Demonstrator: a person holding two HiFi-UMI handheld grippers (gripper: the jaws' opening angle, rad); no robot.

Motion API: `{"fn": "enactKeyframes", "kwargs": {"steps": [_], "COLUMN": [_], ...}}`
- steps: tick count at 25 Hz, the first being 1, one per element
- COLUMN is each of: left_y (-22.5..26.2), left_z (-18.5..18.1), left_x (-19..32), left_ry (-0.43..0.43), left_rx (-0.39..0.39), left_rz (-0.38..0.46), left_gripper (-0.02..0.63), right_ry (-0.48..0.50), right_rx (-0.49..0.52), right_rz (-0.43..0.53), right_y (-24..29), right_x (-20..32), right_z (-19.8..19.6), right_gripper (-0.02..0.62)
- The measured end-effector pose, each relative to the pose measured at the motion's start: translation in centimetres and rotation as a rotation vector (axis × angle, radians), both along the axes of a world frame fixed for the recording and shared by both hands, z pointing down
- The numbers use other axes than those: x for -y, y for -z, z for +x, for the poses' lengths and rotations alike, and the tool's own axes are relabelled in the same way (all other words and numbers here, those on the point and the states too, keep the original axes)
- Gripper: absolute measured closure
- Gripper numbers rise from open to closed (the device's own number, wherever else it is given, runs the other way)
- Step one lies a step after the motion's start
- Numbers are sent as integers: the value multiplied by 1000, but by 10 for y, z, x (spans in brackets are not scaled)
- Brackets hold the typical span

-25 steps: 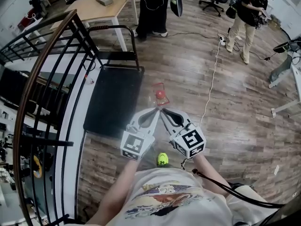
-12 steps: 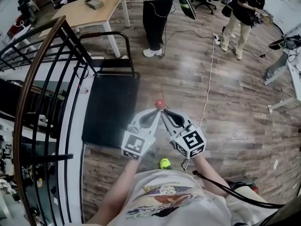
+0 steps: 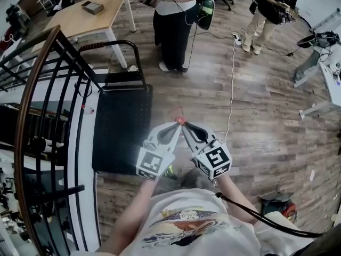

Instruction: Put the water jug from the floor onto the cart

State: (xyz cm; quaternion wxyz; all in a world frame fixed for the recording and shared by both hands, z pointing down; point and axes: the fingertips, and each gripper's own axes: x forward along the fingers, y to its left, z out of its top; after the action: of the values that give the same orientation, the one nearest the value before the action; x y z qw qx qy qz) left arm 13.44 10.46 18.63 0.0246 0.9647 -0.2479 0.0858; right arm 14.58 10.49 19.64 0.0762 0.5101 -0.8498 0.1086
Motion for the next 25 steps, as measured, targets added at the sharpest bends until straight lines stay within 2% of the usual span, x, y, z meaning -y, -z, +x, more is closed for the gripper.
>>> {"fn": "enactKeyframes", "kwargs": {"steps": [6, 17, 25], "left_y": [-6, -35, -79], "left_z": [10, 52, 77], "left_x": [25, 63, 93], "left_ry": [10, 106, 203], "left_rx": [19, 88, 122], "left_rz": [-2, -16, -34], "left_gripper": [594, 594, 591], "right_ry": [20, 126, 231], "right_rx": [-9, -21, -20], "right_rz": [-25, -78, -108], "right_y": [-8, -37, -77], "right_x": [26, 63, 92], "right_z": [10, 50, 75], "right_gripper": [558, 558, 558]}}
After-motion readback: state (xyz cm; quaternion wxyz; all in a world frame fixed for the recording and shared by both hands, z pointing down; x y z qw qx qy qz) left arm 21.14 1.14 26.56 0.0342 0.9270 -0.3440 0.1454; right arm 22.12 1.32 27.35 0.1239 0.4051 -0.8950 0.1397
